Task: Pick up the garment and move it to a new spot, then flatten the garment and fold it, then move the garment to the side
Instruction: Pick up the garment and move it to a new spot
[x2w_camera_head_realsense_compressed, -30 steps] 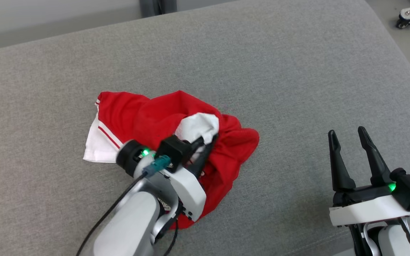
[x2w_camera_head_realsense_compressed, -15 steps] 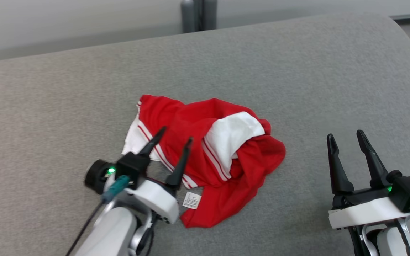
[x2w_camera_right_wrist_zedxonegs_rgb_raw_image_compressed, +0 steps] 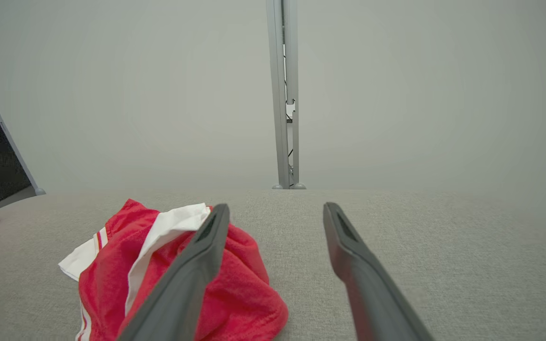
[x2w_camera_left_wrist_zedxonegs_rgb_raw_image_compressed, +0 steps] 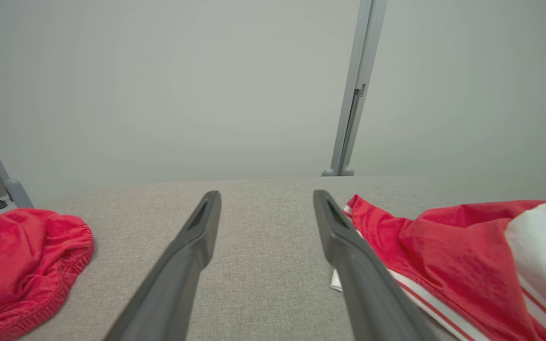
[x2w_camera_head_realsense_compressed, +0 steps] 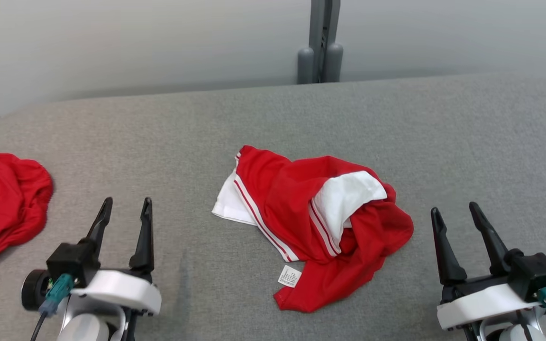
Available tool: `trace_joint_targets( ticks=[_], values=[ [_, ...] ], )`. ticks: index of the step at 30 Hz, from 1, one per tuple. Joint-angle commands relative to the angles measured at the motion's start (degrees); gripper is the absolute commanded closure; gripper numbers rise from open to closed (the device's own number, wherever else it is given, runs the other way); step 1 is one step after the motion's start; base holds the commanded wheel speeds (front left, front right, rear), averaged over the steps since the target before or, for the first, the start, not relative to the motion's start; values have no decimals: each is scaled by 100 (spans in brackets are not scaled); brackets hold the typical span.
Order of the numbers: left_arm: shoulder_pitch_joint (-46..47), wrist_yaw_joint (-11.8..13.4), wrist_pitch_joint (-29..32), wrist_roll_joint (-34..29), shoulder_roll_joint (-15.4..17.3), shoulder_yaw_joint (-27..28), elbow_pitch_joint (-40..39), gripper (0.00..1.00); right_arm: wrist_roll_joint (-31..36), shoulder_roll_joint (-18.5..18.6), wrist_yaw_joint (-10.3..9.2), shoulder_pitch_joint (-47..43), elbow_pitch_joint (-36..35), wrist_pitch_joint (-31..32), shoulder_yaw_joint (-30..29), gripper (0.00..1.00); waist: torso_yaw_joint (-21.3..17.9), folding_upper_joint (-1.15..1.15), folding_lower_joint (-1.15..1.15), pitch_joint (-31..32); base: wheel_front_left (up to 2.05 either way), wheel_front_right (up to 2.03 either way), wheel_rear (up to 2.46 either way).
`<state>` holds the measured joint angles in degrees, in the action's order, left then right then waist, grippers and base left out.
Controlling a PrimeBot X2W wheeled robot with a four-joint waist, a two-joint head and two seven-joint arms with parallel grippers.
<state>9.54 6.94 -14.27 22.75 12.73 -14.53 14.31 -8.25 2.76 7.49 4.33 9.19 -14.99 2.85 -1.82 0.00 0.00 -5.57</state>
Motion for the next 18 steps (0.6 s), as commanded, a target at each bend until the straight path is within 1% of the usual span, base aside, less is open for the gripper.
trace_joint_targets(
  ticks=[1,6,18],
  values=[
    [-109,17,-42,-3,50,43,-58,0,48,30,1,-70,33,-29,-4,0,93,0,0,133,0,0,0],
    [-477,-15,-71,-50,161,74,-210,0,92,29,1,-267,128,15,-15,0,171,0,0,370,0,0,0],
    [-1095,83,93,-95,296,-55,-543,0,167,28,1,-702,17,229,-92,0,117,0,0,723,0,0,0]
  ],
)
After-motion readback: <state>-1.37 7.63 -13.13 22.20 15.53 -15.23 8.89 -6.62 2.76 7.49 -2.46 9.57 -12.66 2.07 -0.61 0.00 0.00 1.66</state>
